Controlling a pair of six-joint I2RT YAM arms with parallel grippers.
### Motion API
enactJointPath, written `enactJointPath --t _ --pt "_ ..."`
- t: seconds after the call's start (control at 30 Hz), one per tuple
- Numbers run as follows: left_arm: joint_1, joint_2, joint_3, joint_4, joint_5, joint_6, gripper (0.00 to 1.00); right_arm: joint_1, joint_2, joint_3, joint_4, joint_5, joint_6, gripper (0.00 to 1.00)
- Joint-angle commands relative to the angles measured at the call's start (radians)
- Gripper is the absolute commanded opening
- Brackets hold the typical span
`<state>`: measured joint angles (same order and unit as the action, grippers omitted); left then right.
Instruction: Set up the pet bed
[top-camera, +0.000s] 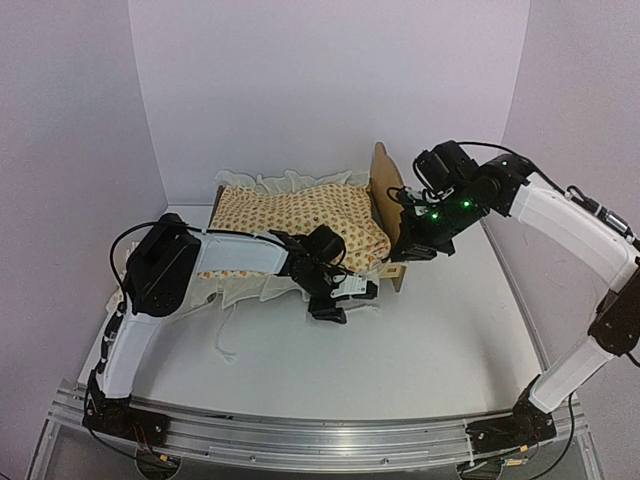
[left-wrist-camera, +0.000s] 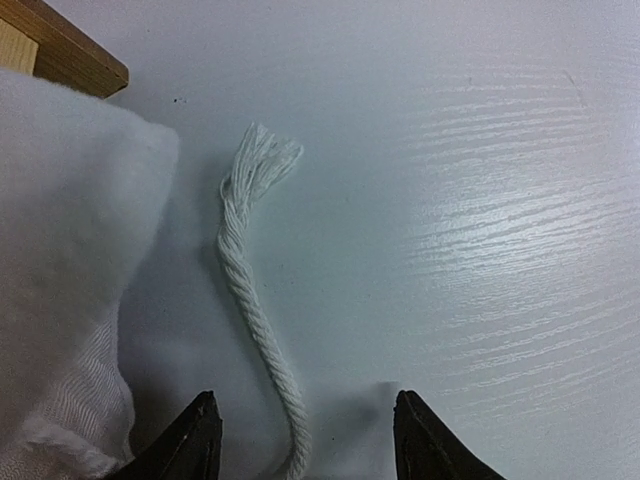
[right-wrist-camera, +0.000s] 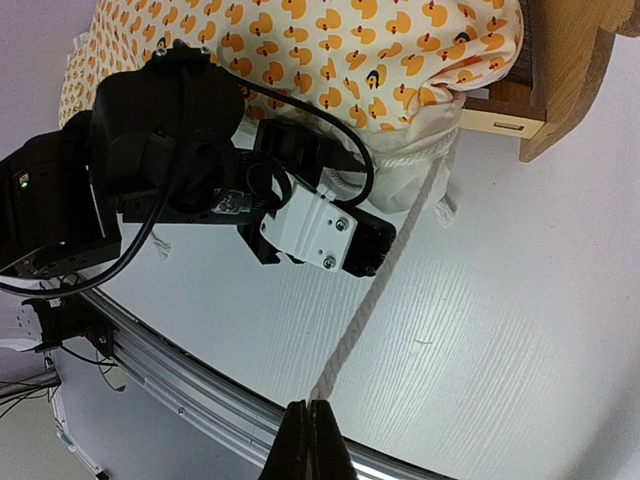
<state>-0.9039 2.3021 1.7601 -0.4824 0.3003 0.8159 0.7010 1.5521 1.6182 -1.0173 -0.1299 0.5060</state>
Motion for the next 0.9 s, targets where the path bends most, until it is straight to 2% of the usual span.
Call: enactJointPath --t 0.0,0.07,0.17,0.2,0.33,0.57,0.73,0.87 --pt "0.000 0.049 0.038 -0.047 -0.047 -0.013 0.52 0.007 0.002 0.093 -0.038 -0.028 -0.017 0.00" --pt "-0.002 0.051 0.030 -0.047 -0.049 -0.013 0.41 0.007 0.013 0.134 -0.065 -0.018 -0.027 0.00" --pt "-0.001 0.051 0.013 -0.050 -0.047 -0.015 0.15 0.006 0.030 0.218 -0.126 0.021 -0.053 0.00" --pt "-0.001 0.048 0.006 -0.046 -0.047 -0.018 0.02 0.006 0.035 0.255 -0.150 0.035 -0.063 0.00" --pt "0.002 0.013 0.010 -0.026 0.001 -0.054 0.00 0.006 0.042 0.363 -0.212 0.095 -0.086 0.00" --pt "0.003 -0.051 0.165 -0.112 0.148 -0.079 0.00 0.003 0.084 0.522 -0.264 0.103 -0.111 0.00" --pt "0.013 -0.085 0.219 -0.223 0.229 -0.044 0.00 0.004 0.097 0.453 -0.256 0.053 -0.117 0.00" --pt "0.028 -0.094 0.344 -0.416 0.391 -0.020 0.00 0.004 0.074 0.338 -0.203 0.015 -0.117 0.00"
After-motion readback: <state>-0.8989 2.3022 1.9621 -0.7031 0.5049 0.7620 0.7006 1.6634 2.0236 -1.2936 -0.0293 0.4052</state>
